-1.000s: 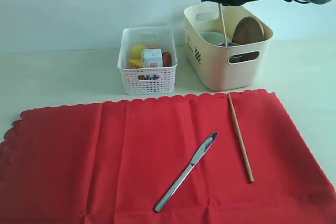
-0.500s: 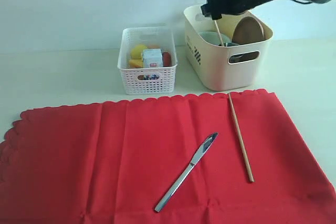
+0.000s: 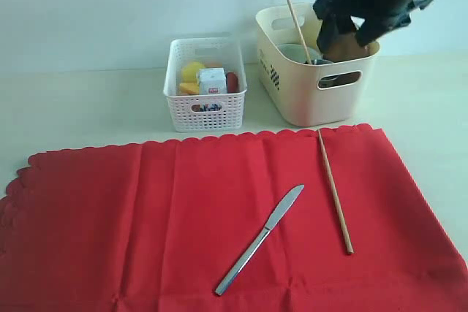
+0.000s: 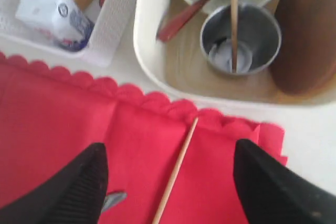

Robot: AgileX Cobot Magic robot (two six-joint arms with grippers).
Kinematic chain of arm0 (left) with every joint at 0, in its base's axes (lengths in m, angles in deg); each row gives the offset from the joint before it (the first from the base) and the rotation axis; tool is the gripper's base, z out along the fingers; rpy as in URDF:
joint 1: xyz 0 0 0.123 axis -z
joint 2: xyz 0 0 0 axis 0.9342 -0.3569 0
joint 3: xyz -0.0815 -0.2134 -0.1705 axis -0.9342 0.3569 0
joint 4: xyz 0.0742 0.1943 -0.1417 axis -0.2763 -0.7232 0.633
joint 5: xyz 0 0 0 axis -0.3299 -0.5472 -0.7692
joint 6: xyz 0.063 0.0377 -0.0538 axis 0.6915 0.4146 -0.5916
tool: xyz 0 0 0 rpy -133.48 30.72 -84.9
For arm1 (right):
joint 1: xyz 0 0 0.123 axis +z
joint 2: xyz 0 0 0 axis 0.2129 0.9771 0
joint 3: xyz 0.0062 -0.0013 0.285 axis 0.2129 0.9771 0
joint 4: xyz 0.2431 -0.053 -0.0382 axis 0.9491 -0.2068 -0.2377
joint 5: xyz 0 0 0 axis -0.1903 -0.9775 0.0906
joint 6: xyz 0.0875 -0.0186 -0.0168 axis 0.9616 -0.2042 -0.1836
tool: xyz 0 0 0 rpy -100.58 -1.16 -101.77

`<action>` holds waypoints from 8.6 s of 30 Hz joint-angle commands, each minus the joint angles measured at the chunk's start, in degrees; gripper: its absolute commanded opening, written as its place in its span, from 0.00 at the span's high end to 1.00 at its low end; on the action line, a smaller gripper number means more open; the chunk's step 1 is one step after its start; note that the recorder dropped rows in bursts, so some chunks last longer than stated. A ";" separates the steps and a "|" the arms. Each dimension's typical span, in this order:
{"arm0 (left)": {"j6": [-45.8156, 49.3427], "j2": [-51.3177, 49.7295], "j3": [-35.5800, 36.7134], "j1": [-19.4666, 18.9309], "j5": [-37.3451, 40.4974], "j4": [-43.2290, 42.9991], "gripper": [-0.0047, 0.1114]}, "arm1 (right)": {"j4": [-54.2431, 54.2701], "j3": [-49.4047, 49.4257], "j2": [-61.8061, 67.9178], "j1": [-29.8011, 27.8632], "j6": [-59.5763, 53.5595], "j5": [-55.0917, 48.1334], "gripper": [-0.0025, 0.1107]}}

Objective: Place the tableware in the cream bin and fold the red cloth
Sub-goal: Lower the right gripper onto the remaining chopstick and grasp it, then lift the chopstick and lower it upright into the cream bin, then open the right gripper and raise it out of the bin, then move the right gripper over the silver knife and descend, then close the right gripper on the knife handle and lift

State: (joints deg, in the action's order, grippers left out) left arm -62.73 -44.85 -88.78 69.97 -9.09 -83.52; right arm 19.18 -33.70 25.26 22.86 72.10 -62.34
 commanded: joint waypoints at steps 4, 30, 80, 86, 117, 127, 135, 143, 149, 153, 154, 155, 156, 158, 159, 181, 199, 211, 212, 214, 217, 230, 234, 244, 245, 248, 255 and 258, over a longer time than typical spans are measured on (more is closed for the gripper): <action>-0.19 0.33 -0.01 0.29 -0.45 0.00 0.95 | -3.55 26.60 -4.51 3.85 2.21 10.53 0.41; -0.19 0.33 -0.01 0.29 -0.45 0.00 0.95 | -9.85 31.14 6.46 9.78 9.17 19.99 0.98; -0.19 0.33 -0.01 0.29 -0.45 0.00 0.95 | -8.28 -3.46 20.70 0.46 4.93 62.80 0.98; -0.19 0.33 -0.01 0.29 -0.45 0.00 0.95 | -8.28 -5.51 25.00 0.46 4.93 62.93 0.90; -0.34 0.33 -0.01 0.29 -0.45 0.00 0.95 | 0.20 2.48 2.85 1.16 4.46 26.59 0.60; -0.22 0.33 -0.01 0.29 -0.45 0.00 0.95 | 9.57 42.25 -19.43 19.04 2.62 56.82 0.98; -0.22 0.33 -0.01 0.29 -0.45 0.00 0.95 | 9.67 55.26 -26.22 27.82 2.58 63.82 0.98; -0.22 0.33 -0.01 0.29 -0.45 0.00 0.95 | 9.78 57.48 -26.76 28.08 2.44 63.00 0.98; -0.22 0.33 -0.01 0.29 -0.45 0.00 0.95 | 9.89 57.48 -26.76 28.08 1.87 61.77 0.98; -0.22 0.33 -0.01 0.29 -0.45 0.00 0.95 | 9.62 57.48 -26.76 28.08 1.62 56.74 0.98; -0.22 0.33 -0.01 0.29 -0.45 0.00 0.95 | 9.62 57.48 -26.76 28.08 0.52 55.14 0.98; -0.22 0.33 -0.01 0.29 -0.45 0.00 0.95 | 9.62 57.48 -26.76 28.08 -0.38 54.23 0.98; -0.22 0.33 -0.01 0.29 -0.45 0.00 0.95 | 9.62 57.48 -26.76 28.08 -1.17 53.64 0.98; -0.22 0.33 -0.01 0.29 -0.45 0.00 0.95 | 9.47 57.48 -26.76 28.08 -2.42 53.26 0.98; -0.22 0.33 -0.01 0.29 -0.45 0.00 0.95 | 9.47 57.48 -26.76 28.08 -2.70 53.26 0.98; -0.22 0.33 -0.01 0.29 -0.45 0.00 0.95 | 9.47 57.48 -26.76 28.08 -3.04 52.47 0.98; -0.22 0.33 -0.01 0.29 -0.45 0.00 0.95 | 8.09 57.48 -26.76 28.08 -4.54 51.97 0.98; -0.22 0.33 -0.01 0.29 -0.45 0.00 0.95 | 8.09 57.48 -26.76 28.08 -6.95 51.96 0.98; -0.22 0.33 -0.01 0.29 -0.45 0.00 0.95 | 8.09 57.48 -26.76 28.08 -7.15 51.96 0.98; -0.22 0.33 -0.01 0.29 -0.45 0.00 0.95 | 8.09 57.48 -26.76 28.08 -7.12 51.61 0.98; -0.22 0.33 -0.01 0.29 -0.45 0.00 0.95 | 8.09 57.48 -26.76 28.08 -7.58 51.60 0.98; -0.22 0.33 -0.01 0.29 -0.45 0.00 0.95 | 5.55 57.20 -26.62 27.00 -3.92 44.54 0.98; -0.22 0.33 -0.01 0.29 -0.45 0.00 0.95 | 5.94 52.40 -21.84 24.91 -2.73 36.02 0.90; -0.22 0.33 -0.01 0.29 -0.45 0.00 0.95 | 5.42 41.07 -4.97 24.73 3.87 24.91 0.55; -0.22 0.33 -0.01 0.29 -0.45 0.00 0.95 | 5.09 39.60 -3.88 24.73 5.22 23.58 0.55; -0.22 0.33 -0.01 0.29 -0.45 0.00 0.95 | 1.11 35.72 -1.39 24.73 11.65 19.52 0.55; -0.22 0.33 -0.01 0.29 -0.45 0.00 0.95 | -5.73 31.59 3.07 24.73 26.37 13.38 0.55; -0.22 0.33 -0.01 0.29 -0.45 0.00 0.95 | -3.66 30.96 4.85 24.73 27.45 14.06 0.55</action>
State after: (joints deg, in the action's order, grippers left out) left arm -62.73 -44.85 -88.78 69.97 -9.09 -83.52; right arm 14.63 -1.90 28.91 47.88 97.83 -48.30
